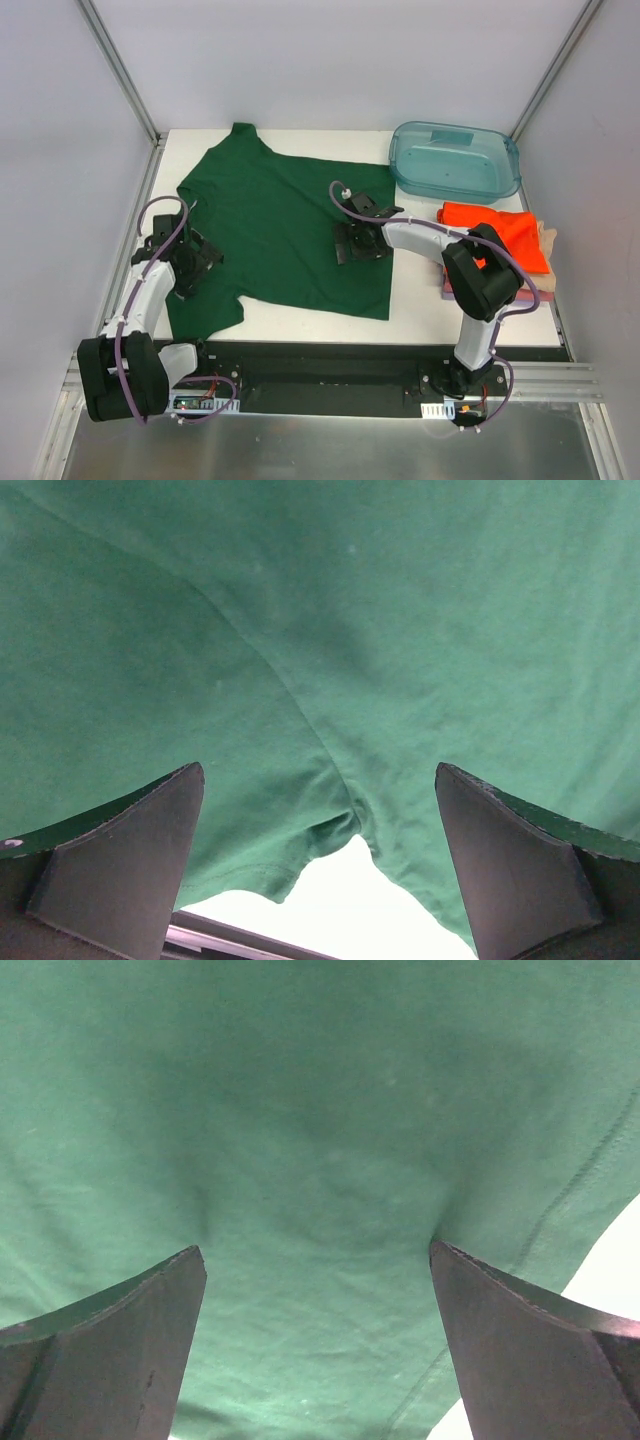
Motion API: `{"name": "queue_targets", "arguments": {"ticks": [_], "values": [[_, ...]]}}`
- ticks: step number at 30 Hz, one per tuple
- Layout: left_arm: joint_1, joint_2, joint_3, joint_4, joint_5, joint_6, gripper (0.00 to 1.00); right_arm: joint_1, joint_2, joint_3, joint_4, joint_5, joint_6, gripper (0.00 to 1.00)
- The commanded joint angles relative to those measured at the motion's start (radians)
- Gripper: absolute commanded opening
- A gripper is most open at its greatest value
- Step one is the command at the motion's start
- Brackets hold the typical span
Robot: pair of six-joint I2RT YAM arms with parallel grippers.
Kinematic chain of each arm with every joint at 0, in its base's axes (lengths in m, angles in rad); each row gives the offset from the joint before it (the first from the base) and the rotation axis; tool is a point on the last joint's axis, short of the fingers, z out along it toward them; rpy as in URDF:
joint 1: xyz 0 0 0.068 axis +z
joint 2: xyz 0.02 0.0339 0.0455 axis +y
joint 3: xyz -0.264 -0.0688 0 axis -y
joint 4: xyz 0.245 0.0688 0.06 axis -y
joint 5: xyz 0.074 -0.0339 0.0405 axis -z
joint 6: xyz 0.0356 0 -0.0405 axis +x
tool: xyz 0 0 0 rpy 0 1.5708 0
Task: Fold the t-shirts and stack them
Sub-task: Grap the side of the flattened tshirt closest away from the robot with both arms
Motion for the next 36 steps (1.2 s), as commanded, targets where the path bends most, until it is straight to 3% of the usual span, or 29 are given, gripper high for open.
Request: {"name": "queue_targets", "arguments": {"ticks": [1, 7, 12, 15, 19, 20, 22, 30, 36], "values": [[0.008, -0.013, -0.011, -0.067, -0.082, -0.063, 0.99, -0.035, 0.018, -0.019, 0.04, -0.043, 0.018, 0.96], [0.008, -0.22, -0.097, -0.209, -0.161, -0.204, 0.99, -0.041, 0.021, 0.006, 0.043, -0.051, 0.001, 0.96], [0.005, -0.378, -0.17, -0.351, -0.26, -0.328, 0.99, -0.041, -0.085, -0.023, 0.051, -0.051, -0.017, 0.96], [0.005, -0.41, -0.204, -0.365, -0.234, -0.386, 0.98, -0.043, -0.172, -0.069, 0.055, -0.009, -0.002, 0.96], [0.002, -0.406, -0.239, -0.407, -0.219, -0.46, 0.81, -0.046, -0.246, -0.103, 0.048, 0.028, 0.003, 0.96], [0.001, -0.409, -0.249, -0.411, -0.208, -0.48, 0.72, -0.044, -0.255, -0.108, 0.046, 0.028, 0.009, 0.96], [0.002, -0.426, -0.265, -0.409, -0.205, -0.521, 0.63, -0.046, -0.263, -0.115, 0.049, 0.014, 0.014, 0.96], [0.001, -0.424, -0.313, -0.405, -0.254, -0.557, 0.54, -0.046, -0.289, -0.14, 0.046, 0.025, 0.029, 0.96], [0.002, -0.369, -0.333, -0.334, -0.247, -0.544, 0.41, -0.046, -0.404, -0.207, 0.065, 0.087, 0.064, 0.96]]}}
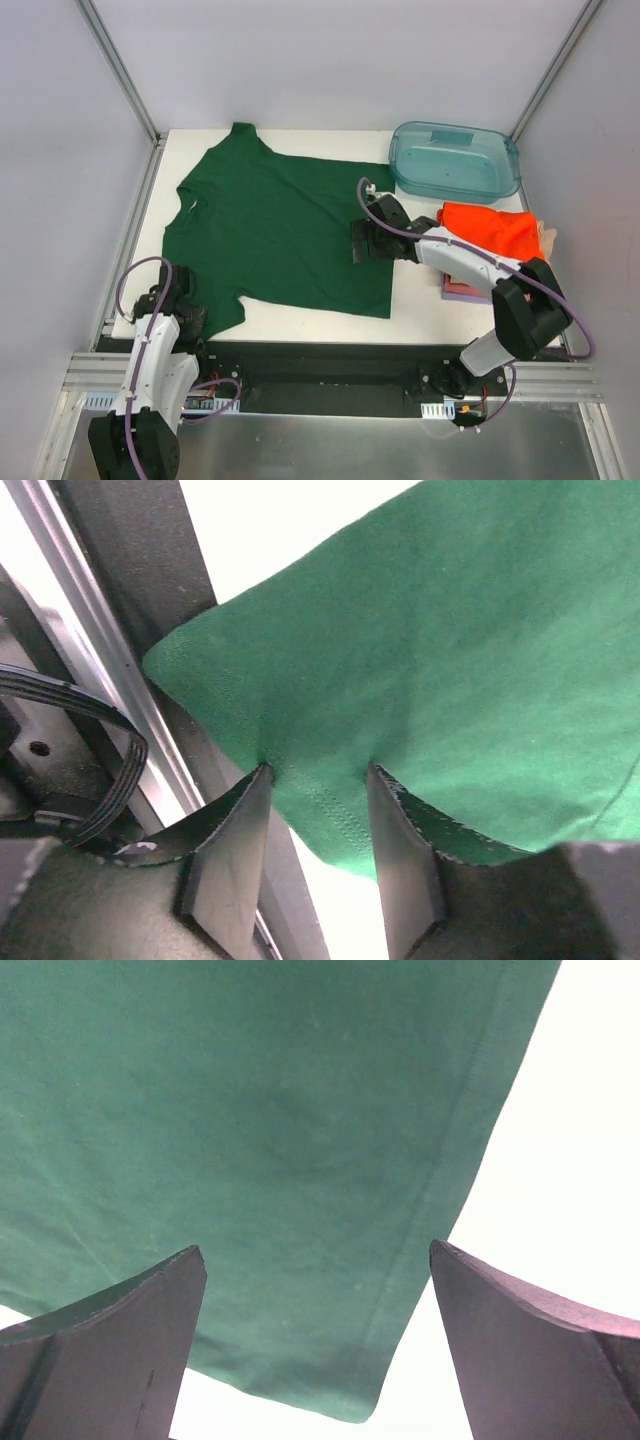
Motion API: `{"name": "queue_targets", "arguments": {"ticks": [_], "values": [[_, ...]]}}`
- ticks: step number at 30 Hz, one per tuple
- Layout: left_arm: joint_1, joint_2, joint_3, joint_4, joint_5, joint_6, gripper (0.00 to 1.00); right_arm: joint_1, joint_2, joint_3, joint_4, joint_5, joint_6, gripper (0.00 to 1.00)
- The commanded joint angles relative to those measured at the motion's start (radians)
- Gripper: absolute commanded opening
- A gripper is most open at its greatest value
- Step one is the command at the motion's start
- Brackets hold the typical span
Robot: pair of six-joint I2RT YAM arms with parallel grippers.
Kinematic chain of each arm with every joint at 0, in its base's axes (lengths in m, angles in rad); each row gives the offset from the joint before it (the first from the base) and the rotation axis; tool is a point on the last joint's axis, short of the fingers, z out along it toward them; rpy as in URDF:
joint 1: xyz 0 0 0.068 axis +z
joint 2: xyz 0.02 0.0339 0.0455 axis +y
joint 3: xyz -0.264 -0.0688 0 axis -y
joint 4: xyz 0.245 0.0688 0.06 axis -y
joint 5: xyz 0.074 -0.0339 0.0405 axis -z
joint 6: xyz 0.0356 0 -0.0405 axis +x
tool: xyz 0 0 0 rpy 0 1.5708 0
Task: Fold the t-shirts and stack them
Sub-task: Grap the side of the flattened tshirt closest away from the robot with both arms
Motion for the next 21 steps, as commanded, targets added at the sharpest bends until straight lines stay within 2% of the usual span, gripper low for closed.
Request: {"name": "queue_targets", "arguments": {"ticks": [1, 6, 7, 8, 9, 14, 18, 21], "values": [[0.002, 0.037, -0.043, 0.06, -0.019, -0.018, 0.39, -0.003, -0.151, -0.05, 0.026, 0.073, 0.048, 0.96], [0.002, 0.057, -0.043, 0.114, -0.028, -0.002, 0.26, -0.004, -0.298, -0.144, 0.066, 0.137, 0.085, 0.96], [0.001, 0.061, -0.048, 0.134, -0.025, 0.006, 0.2, -0.004, -0.324, -0.158, 0.069, 0.144, 0.091, 0.96], [0.002, 0.081, -0.051, 0.163, -0.013, 0.023, 0.06, -0.004, -0.359, -0.18, 0.068, 0.145, 0.095, 0.96], [0.001, 0.093, -0.048, 0.172, -0.005, 0.037, 0.0, -0.004, -0.379, -0.196, 0.068, 0.145, 0.101, 0.96], [0.002, 0.103, -0.002, 0.168, 0.005, 0.1, 0.0, -0.004, -0.444, -0.24, 0.036, 0.101, 0.108, 0.96], [0.002, 0.032, 0.001, 0.169, 0.028, 0.129, 0.0, 0.006, -0.501, -0.305, 0.013, 0.001, 0.094, 0.98], [0.002, -0.03, 0.024, 0.169, 0.051, 0.179, 0.0, 0.037, -0.509, -0.325, -0.059, -0.002, 0.092, 0.99]]}}
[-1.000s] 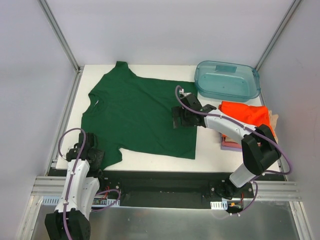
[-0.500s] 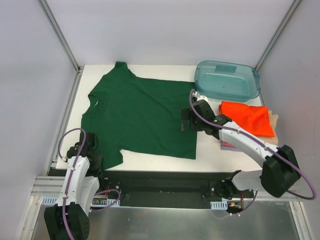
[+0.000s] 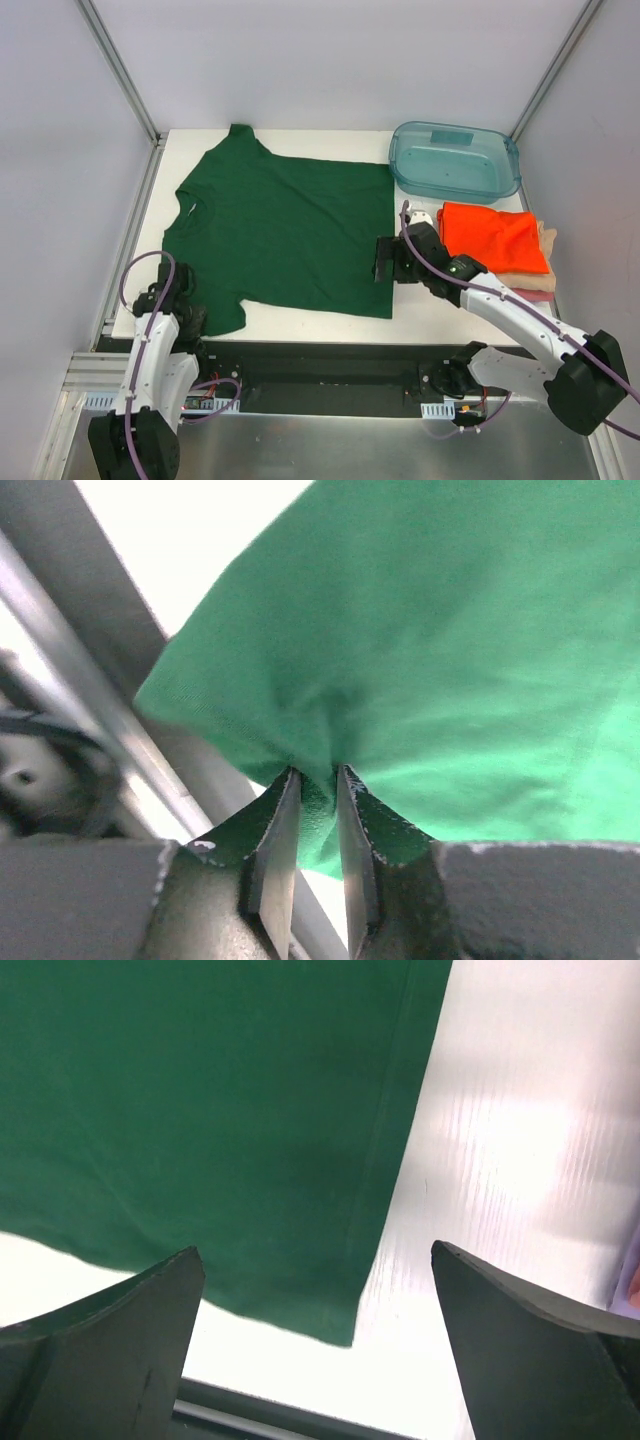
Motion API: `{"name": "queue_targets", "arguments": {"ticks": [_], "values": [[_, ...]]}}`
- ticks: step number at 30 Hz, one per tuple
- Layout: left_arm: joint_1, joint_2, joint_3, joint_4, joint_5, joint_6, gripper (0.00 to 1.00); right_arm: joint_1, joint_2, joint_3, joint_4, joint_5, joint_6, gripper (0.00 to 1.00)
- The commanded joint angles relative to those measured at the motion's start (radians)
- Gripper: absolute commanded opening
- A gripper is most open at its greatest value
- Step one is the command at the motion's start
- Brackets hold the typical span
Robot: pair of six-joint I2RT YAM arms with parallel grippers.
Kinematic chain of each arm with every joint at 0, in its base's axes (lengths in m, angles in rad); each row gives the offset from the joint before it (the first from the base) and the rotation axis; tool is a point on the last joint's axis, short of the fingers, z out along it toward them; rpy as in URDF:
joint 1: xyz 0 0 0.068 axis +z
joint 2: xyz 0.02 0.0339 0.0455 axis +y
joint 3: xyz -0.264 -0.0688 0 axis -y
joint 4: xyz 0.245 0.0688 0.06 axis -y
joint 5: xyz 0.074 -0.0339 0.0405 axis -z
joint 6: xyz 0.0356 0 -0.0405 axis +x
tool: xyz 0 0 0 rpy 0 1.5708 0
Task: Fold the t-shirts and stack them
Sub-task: Grap the side of the flattened tshirt closest away from the robot with both arms
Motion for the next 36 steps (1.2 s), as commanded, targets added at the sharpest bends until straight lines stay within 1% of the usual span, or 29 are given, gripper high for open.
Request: {"name": "queue_targets", "arguments": {"ticks": [1, 5, 9, 12, 16, 19, 21, 24, 31, 33, 35, 36], "values": [[0.002, -0.082, 0.012, 0.168, 0.049, 0.061, 0.0, 0.039, -0.029, -0.024, -0.102, -0.041, 0.006, 0.99], [0.002, -0.111, 0.02, 0.167, 0.049, 0.068, 0.0, 0.059, -0.032, -0.034, -0.122, -0.043, 0.006, 0.97], [0.002, -0.08, 0.032, 0.165, 0.069, 0.069, 0.0, 0.099, -0.017, -0.024, -0.157, -0.051, -0.001, 0.95], [0.001, -0.056, 0.034, 0.164, 0.077, 0.069, 0.0, 0.15, 0.014, -0.016, -0.195, -0.022, -0.013, 0.93], [0.002, -0.056, 0.031, 0.165, 0.071, 0.066, 0.0, 0.185, 0.075, -0.039, -0.172, -0.012, -0.038, 0.9], [0.002, -0.062, 0.041, 0.165, 0.063, 0.071, 0.0, 0.202, 0.141, -0.031, -0.152, -0.054, -0.029, 0.82], [0.002, -0.068, 0.048, 0.165, 0.055, 0.074, 0.0, 0.213, 0.183, -0.022, -0.165, -0.052, -0.009, 0.79], [0.001, -0.073, 0.051, 0.164, 0.049, 0.074, 0.0, 0.226, 0.212, -0.037, -0.166, -0.044, 0.025, 0.73], [0.002, -0.071, 0.058, 0.164, 0.037, 0.077, 0.0, 0.227, 0.261, -0.07, -0.119, -0.02, 0.062, 0.54], [0.002, -0.074, 0.06, 0.165, 0.034, 0.08, 0.0, 0.225, 0.285, -0.07, -0.116, -0.009, 0.065, 0.51], [0.002, -0.08, 0.06, 0.164, 0.035, 0.08, 0.0, 0.227, 0.304, -0.066, -0.113, 0.008, 0.066, 0.44], [0.002, -0.083, 0.058, 0.164, 0.038, 0.078, 0.0, 0.227, 0.312, -0.068, -0.108, 0.005, 0.068, 0.39]]}}
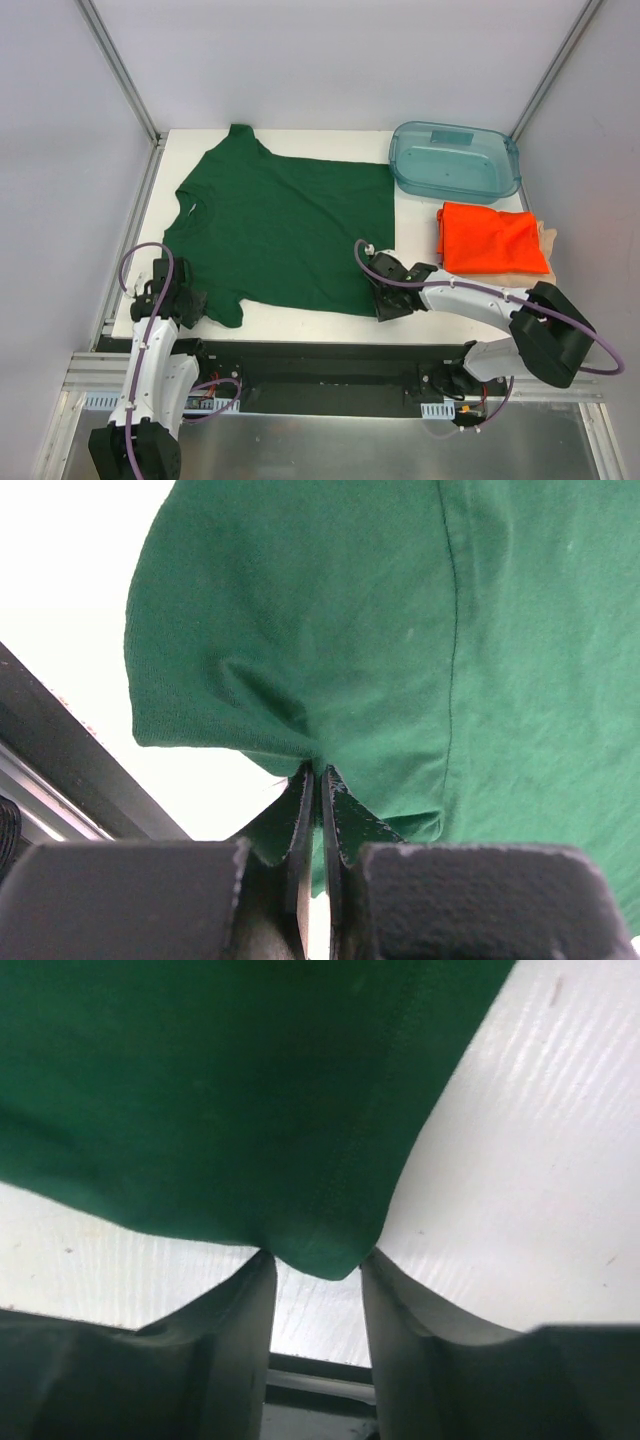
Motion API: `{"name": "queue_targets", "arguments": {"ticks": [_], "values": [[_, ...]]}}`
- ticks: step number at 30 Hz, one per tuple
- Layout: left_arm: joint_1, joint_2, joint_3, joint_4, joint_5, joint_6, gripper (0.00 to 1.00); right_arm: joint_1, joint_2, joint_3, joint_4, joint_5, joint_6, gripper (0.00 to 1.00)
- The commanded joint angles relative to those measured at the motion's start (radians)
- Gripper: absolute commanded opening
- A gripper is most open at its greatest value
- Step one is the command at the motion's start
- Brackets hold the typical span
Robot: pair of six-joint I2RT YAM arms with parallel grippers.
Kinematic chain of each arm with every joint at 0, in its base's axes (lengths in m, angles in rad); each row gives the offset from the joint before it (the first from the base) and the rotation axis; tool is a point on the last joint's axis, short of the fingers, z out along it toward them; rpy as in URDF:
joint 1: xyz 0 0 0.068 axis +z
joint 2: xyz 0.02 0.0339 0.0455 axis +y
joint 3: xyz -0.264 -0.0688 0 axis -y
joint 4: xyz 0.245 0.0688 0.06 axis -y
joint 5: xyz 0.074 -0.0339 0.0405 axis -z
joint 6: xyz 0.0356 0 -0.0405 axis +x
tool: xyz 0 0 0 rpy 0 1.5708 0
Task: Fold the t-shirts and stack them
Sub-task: Grap the side of the flattened tshirt closest away from the robot with both arms
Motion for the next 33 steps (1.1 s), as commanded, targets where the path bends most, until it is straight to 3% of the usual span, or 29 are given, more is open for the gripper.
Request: {"name": "queue_targets", "arguments": {"ticks": [1, 4, 6, 7, 15, 21, 28, 33], "values": [[0.003, -0.019, 0.032, -0.003, -0.026, 0.013, 0.0, 0.004, 0.045, -0.003, 0.032, 0.021, 0.032, 0.36], [0.003, -0.029, 0.032, -0.02, -0.022, 0.011, 0.0, 0.004, 0.042, -0.006, 0.035, 0.002, 0.026, 0.21], [0.003, -0.046, 0.035, -0.036, -0.022, 0.01, 0.0, 0.002, 0.024, -0.018, 0.032, -0.008, 0.025, 0.02], [0.003, -0.052, 0.036, -0.048, -0.022, 0.013, 0.0, 0.004, 0.01, -0.024, 0.031, -0.019, 0.022, 0.01], [-0.002, -0.138, 0.104, -0.222, -0.028, -0.041, 0.0, 0.005, -0.148, -0.092, -0.032, -0.232, -0.025, 0.01], [-0.002, -0.323, 0.148, -0.304, -0.066, -0.104, 0.0, 0.005, -0.234, -0.099, -0.078, -0.354, -0.056, 0.01], [-0.003, -0.329, 0.228, -0.29, -0.077, -0.096, 0.0, 0.002, -0.242, -0.038, -0.108, -0.323, -0.05, 0.01], [-0.003, -0.255, 0.2, -0.116, 0.026, -0.073, 0.0, -0.048, -0.228, 0.008, -0.124, -0.276, -0.022, 0.01]]}}
